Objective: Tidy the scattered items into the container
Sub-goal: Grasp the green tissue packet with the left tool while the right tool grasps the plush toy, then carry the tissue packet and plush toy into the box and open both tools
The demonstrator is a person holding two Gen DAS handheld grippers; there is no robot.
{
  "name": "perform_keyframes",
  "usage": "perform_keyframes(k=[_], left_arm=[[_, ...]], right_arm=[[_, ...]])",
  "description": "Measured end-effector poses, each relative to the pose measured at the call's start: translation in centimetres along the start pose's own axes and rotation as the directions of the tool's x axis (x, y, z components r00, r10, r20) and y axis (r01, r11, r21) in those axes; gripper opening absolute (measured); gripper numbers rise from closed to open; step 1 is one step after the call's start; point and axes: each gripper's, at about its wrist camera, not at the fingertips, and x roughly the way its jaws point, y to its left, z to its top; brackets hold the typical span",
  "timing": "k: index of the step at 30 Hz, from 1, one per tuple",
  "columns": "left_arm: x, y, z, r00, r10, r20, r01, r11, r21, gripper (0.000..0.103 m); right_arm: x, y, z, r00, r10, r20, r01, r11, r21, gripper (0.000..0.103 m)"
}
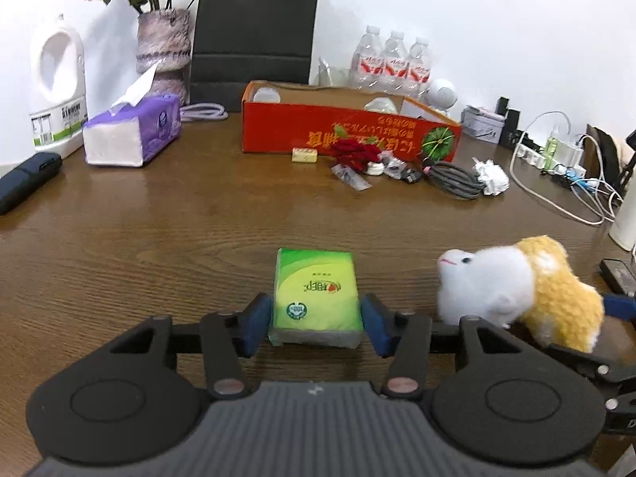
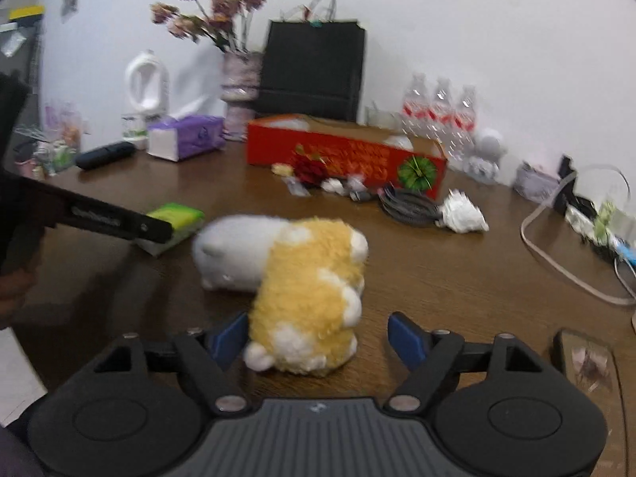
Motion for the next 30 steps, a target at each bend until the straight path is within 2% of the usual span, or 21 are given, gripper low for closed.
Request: perform_keyframes(k=[1,2,3,6,8,10,12,14,19,20,22,24,26,29,30], left_arm=[[0.2,0.1,0.0,1.000,0.000,-0.006,0.000,1.000,-0.004,0.052],[0.4,0.1,0.0,1.000,-0.002,-0.008,0.002,1.000,-0.005,0.051],[0.5,0.1,0.1,1.000,0.000,-0.005,0.000,1.000,0.002,0.047],[-0.1,-0.2,0.3,1.000,0.001,0.008,-0.001,1.000,0.016,0.046],[-0.4,0.0,0.5,1.000,0.002,0.019,-0.002,1.000,0.017,0.046],[-0.2,0.1,0.8,1.000,0.005,0.020,-0.006,1.000,0.015,0.047],[0.2,0.3,0.9,1.000,0.003,0.018,-0.004,1.000,0.009,0.047],[0.8,0.4,1.0,1.000,0.000,0.005,0.000,1.000,0.006,0.047],[1.4,0.3,0.9,1.000,-0.007,-0.009,0.007,1.000,0.013,0.048],[1.5,0.3,0.9,1.000,-0.005,-0.008,0.006,1.000,0.014,0.049],[1.6,0.1,0.9,1.000,0.002,-0.006,-0.002,1.000,0.025,0.053],[1.5,-0.1,1.1,1.000,-0.010,-0.001,0.010,0.999,0.046,0.061],[1.4,-0.1,1.2,0.999,-0.037,-0.001,0.037,0.998,0.049,0.069],[2.0,0.3,1.4,0.999,-0.048,-0.024,0.048,0.998,0.027,0.069],[2.2,0.4,1.5,0.998,-0.058,-0.031,0.059,0.998,0.024,0.062]], right_arm=[[0.2,0.0,-0.1,1.000,0.005,0.000,-0.005,1.000,0.016,0.070],[0.2,0.1,-0.1,1.000,0.010,0.004,-0.010,0.999,0.033,0.052],[0.4,0.1,0.0,1.000,0.019,-0.001,-0.019,0.999,0.049,0.048],[-1.0,-0.3,1.5,1.000,0.012,0.006,-0.012,0.997,0.074,0.044],[-2.8,-1.2,3.8,0.999,0.026,0.046,-0.031,0.993,0.118,0.043],[-3.7,-2.1,6.2,0.998,0.007,0.060,-0.017,0.986,0.164,0.042],[-3.2,-2.5,8.0,0.996,-0.017,0.091,0.001,0.985,0.171,0.032],[-0.6,-2.9,9.0,0.996,-0.041,0.074,0.027,0.984,0.177,0.029],[6.0,-3.0,8.4,0.998,-0.057,-0.036,0.063,0.975,0.214,0.029],[6.7,-3.0,8.1,0.997,-0.051,-0.052,0.061,0.974,0.219,0.033],[6.8,-2.9,7.9,0.998,-0.046,-0.052,0.057,0.972,0.229,0.036],[5.6,-3.0,8.1,0.998,-0.037,-0.040,0.046,0.971,0.233,0.053],[4.4,-3.1,8.3,0.998,-0.038,-0.040,0.046,0.971,0.233,0.063],[4.5,-2.8,8.2,0.990,-0.004,-0.140,0.034,0.977,0.211,0.065],[4.8,-2.5,7.9,0.985,-0.003,-0.171,0.036,0.981,0.189,0.064]])
